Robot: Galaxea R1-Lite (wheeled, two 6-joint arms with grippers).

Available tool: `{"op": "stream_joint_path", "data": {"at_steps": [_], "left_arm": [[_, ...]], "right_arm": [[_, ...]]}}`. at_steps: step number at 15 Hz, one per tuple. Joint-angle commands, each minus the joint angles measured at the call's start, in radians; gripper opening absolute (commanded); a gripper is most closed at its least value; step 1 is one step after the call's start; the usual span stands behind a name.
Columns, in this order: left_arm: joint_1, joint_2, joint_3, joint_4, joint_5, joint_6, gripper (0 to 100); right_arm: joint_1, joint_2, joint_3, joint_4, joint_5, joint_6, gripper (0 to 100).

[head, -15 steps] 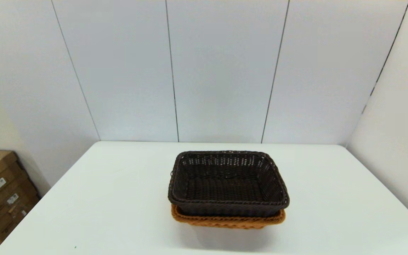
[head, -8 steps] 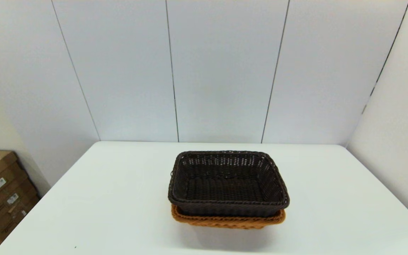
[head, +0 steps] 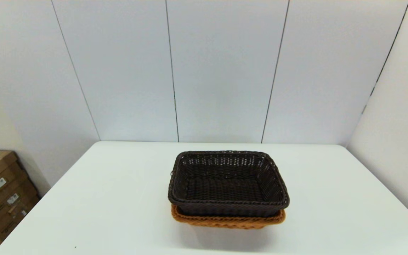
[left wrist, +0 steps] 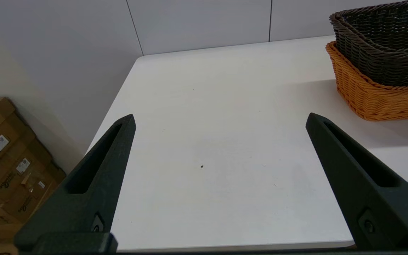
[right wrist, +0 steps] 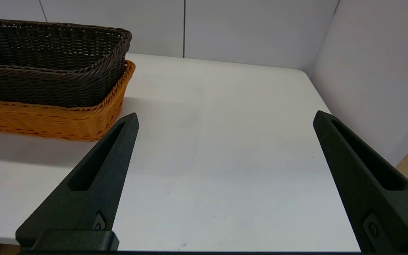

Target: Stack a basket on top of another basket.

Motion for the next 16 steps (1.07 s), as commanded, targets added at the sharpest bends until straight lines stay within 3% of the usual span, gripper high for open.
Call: {"op": "stream_joint_path", "data": {"at_steps": [1,4,16], "left_arm": [[0.000,-0.002,0.000,0.000,0.000,0.000,100],[0.000,-0.002,0.000,0.000,0.000,0.000,100],[0.000,-0.002,0.000,0.000,0.000,0.000,100]], "right_arm": [[0.000,0.000,0.000,0.000,-0.001,0.022,100],[0.000,0.000,0.000,-0.001,-0.005,0.049,100],[0.000,0.000,0.000,-0.003,-0.002,0.040,100]]}}
